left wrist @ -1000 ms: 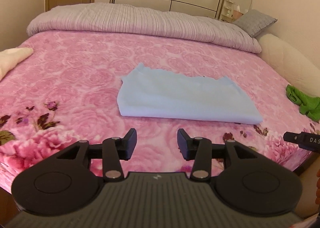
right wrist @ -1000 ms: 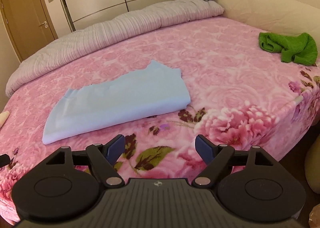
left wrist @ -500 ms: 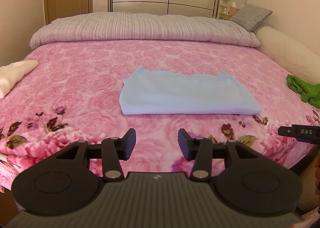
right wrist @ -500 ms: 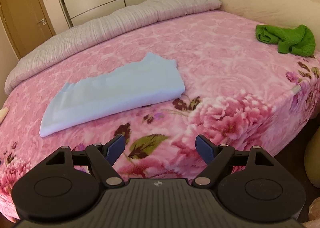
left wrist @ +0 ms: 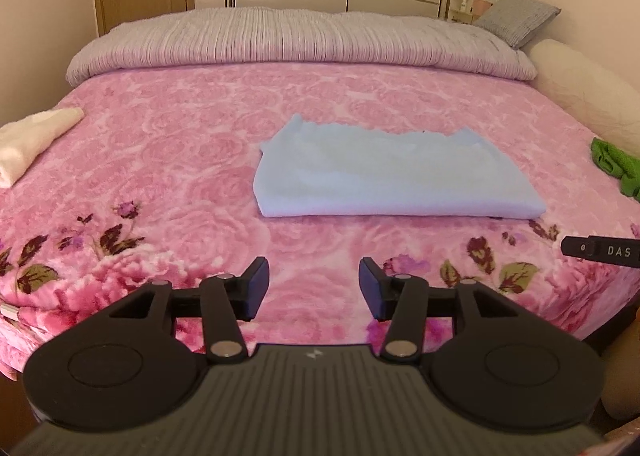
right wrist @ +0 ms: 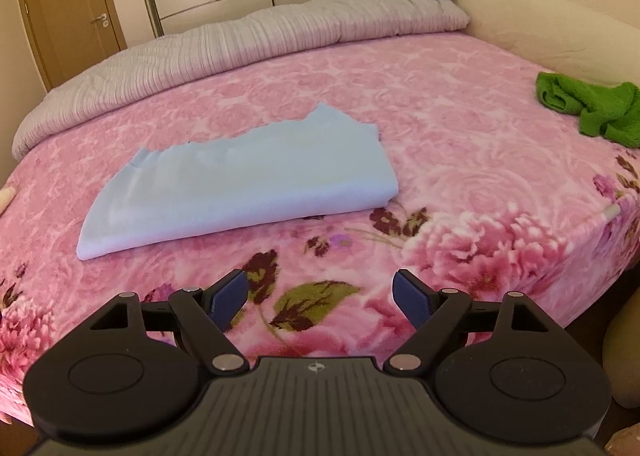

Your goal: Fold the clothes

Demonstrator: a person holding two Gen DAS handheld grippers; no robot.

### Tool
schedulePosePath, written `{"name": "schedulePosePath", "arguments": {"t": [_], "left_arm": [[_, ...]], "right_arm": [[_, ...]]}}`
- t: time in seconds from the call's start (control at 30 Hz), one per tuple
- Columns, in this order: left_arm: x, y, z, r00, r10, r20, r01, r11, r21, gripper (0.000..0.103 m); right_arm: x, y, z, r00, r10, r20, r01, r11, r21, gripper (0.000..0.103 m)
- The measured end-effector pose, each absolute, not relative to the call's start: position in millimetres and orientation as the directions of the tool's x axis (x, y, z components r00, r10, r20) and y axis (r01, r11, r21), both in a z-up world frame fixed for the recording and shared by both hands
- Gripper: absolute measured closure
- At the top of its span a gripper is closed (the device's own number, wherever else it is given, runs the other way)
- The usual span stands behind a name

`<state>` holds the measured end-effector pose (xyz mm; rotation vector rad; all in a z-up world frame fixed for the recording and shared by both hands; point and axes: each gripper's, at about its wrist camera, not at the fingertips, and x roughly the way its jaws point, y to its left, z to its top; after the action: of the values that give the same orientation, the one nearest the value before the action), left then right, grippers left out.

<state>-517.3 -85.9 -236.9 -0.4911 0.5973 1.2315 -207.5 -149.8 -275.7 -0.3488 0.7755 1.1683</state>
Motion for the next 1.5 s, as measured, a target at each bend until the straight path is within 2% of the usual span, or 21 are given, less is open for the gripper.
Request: {"name": "schedulePosePath", "arguments": {"t": [0.2,0.3,0.4,0.5,0.57,0.67,0.83,0.97,1.0,1.03,1.1,1.17,1.3,1.5], "left_arm": [[-525,-54,-258,0.228,0.683,-0.694,-0.965,0.253,-0.069,0.058],[-533,-34,-270,0.283,0.652,-0.703,-0.957,0.246,-0.157,0.058],[-545,-6,-288,0.392,0.613,-0.686,-0.917,0.201,-0.345,0.058],[-555,25,-311,0.486,0.584,-0.65,-0.837,0.097,-0.538,0.057],[-560,48,-327,0.518,0.583,-0.626,-0.777,0.016,-0.629,0.057],[-564,79,-350,0.531,0.589,-0.609,-0.707,-0.088,-0.702,0.055],[-562,114,-377,0.525,0.591,-0.613,-0.653,-0.182,-0.735,0.055],[-558,132,-389,0.527,0.599,-0.603,-0.626,-0.207,-0.752,0.057],[-558,135,-391,0.526,0.601,-0.601,-0.624,-0.207,-0.753,0.064],[-558,137,-393,0.524,0.602,-0.603,-0.627,-0.206,-0.751,0.076],[-559,140,-396,0.523,0.604,-0.601,-0.628,-0.204,-0.751,0.087],[-561,139,-396,0.53,0.611,-0.589,-0.624,-0.19,-0.758,0.093],[-558,122,-377,0.51,0.642,-0.573,-0.685,-0.1,-0.721,0.097],[-575,59,-359,0.557,0.629,-0.543,-0.654,-0.071,-0.753,0.097]], "right_arm": [[-210,-122,-287,0.164,0.666,-0.728,-0.922,0.366,0.128,0.021],[-203,-113,-295,0.128,0.67,-0.731,-0.91,0.373,0.183,0.021],[-178,-110,-310,-0.005,0.724,-0.689,-0.83,0.381,0.407,0.022],[-141,-109,-337,-0.138,0.789,-0.598,-0.616,0.404,0.676,0.024],[-121,-103,-356,-0.167,0.809,-0.563,-0.473,0.435,0.766,0.026],[-100,-94,-377,-0.165,0.838,-0.521,-0.327,0.452,0.83,0.03],[-83,-71,-401,-0.133,0.854,-0.502,-0.193,0.475,0.859,0.036],[-77,-52,-412,-0.086,0.863,-0.497,-0.174,0.479,0.861,0.052],[-76,-47,-414,-0.079,0.861,-0.502,-0.17,0.485,0.858,0.056],[-74,-43,-416,-0.072,0.859,-0.507,-0.166,0.491,0.855,0.06],[-72,-35,-420,-0.059,0.854,-0.517,-0.159,0.503,0.85,0.08],[-73,-37,-420,-0.055,0.854,-0.517,-0.164,0.503,0.848,0.087],[-79,-50,-408,-0.046,0.86,-0.508,-0.209,0.489,0.847,0.091],[-78,-92,-384,-0.073,0.848,-0.525,-0.249,0.494,0.833,0.09]]}}
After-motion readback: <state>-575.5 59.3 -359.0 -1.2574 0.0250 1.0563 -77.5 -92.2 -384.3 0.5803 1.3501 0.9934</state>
